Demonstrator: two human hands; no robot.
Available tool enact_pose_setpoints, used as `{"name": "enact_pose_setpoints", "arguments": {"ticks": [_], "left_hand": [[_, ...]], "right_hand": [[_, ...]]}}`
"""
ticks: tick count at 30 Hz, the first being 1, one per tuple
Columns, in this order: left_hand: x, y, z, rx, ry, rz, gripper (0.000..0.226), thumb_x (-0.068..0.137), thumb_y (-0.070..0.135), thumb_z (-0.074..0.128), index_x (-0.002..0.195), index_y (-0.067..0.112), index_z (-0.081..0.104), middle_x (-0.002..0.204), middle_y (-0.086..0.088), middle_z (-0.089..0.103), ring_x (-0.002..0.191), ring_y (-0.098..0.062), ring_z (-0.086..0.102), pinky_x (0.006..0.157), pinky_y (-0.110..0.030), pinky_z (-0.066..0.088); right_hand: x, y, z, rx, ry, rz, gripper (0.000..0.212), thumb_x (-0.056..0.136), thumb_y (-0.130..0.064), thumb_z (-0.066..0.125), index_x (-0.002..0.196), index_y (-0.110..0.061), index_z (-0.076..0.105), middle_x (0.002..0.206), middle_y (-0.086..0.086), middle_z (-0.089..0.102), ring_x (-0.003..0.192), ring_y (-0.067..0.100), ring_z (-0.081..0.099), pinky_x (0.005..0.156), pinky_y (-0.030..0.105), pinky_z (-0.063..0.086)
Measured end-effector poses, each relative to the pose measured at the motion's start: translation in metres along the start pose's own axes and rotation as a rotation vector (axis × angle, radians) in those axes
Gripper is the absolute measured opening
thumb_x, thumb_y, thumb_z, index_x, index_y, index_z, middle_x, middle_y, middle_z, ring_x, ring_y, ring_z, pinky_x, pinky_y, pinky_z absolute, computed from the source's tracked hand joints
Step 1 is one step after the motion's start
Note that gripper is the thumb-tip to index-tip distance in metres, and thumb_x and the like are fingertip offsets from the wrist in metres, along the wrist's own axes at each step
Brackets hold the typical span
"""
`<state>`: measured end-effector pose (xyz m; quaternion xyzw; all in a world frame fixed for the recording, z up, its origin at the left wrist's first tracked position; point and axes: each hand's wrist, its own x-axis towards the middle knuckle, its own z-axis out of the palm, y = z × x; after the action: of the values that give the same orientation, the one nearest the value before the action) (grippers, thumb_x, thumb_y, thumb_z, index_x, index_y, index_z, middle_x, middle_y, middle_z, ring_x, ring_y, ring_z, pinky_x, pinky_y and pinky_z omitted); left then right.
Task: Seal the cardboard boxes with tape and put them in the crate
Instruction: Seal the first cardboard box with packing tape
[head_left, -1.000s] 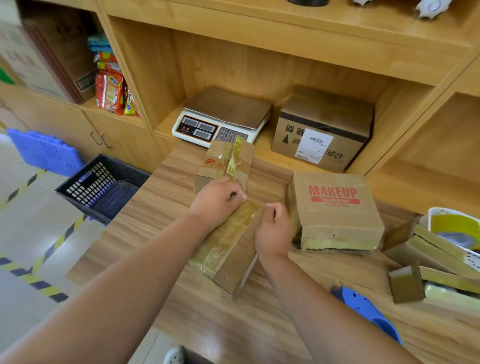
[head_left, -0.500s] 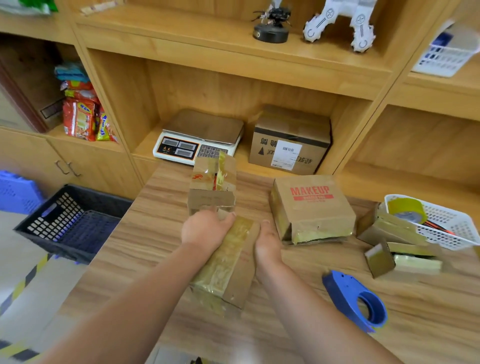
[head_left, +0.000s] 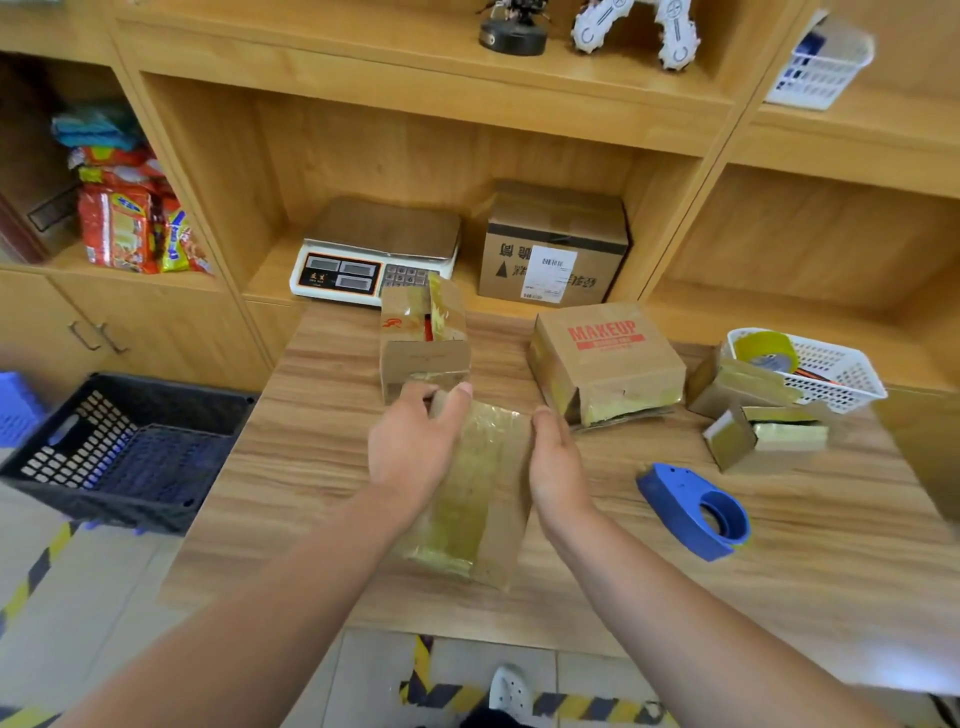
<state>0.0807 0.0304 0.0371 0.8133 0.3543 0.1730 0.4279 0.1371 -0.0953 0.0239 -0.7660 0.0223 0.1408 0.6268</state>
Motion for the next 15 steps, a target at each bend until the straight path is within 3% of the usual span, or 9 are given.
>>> {"name": "enact_pose_setpoints", "arguments": {"ticks": [3,6,9,12,15], "left_hand": [[-0.009,-0.002,-0.005,-0.031,-0.022,0.025,0.040,0.080,0.062,0.057,0.100,0.028,0.051,0.077,0.015,0.056,0.073,-0.011,0.054,0.058,-0.024,0.035],[-0.024,-0.012,-0.010,-0.064,-0.060,0.062,0.037,0.074,0.061,0.063,0.095,0.038,0.044,0.080,0.020,0.056,0.072,0.005,0.053,0.055,-0.016,0.035],[-0.039,-0.028,-0.014,-0.201,-0.097,0.012,0.037,0.064,0.063,0.064,0.090,0.043,0.048,0.087,0.024,0.060,0.080,0.014,0.055,0.061,-0.014,0.040],[-0.049,-0.044,-0.014,-0.327,-0.111,-0.003,0.036,0.062,0.058,0.066,0.092,0.048,0.050,0.090,0.025,0.061,0.084,0.012,0.057,0.065,-0.018,0.046],[-0.051,-0.058,-0.011,-0.405,-0.106,0.018,0.033,0.071,0.039,0.072,0.096,0.044,0.051,0.095,0.019,0.062,0.088,0.005,0.059,0.071,-0.021,0.047]], "right_hand": [[-0.017,0.005,-0.001,0.112,-0.017,0.006,0.045,0.099,-0.028,0.037,0.143,-0.019,0.039,0.147,-0.004,0.041,0.134,0.011,0.036,0.112,0.032,0.028],[-0.032,0.019,-0.004,0.103,-0.056,-0.033,0.049,0.099,-0.029,0.036,0.148,-0.026,0.031,0.152,-0.009,0.032,0.138,0.007,0.028,0.116,0.036,0.022],[-0.047,0.031,-0.007,0.035,-0.093,-0.093,0.063,0.089,-0.038,0.034,0.149,-0.026,0.023,0.155,-0.014,0.021,0.141,0.000,0.017,0.118,0.031,0.014],[-0.058,0.043,-0.007,-0.022,-0.158,-0.142,0.070,0.084,-0.040,0.032,0.150,-0.028,0.014,0.153,-0.022,0.013,0.139,-0.010,0.009,0.116,0.022,0.009],[-0.064,0.051,-0.005,-0.116,-0.212,-0.194,0.071,0.085,-0.036,0.029,0.150,-0.029,0.003,0.151,-0.025,0.000,0.137,-0.015,-0.001,0.110,0.007,0.002]]}}
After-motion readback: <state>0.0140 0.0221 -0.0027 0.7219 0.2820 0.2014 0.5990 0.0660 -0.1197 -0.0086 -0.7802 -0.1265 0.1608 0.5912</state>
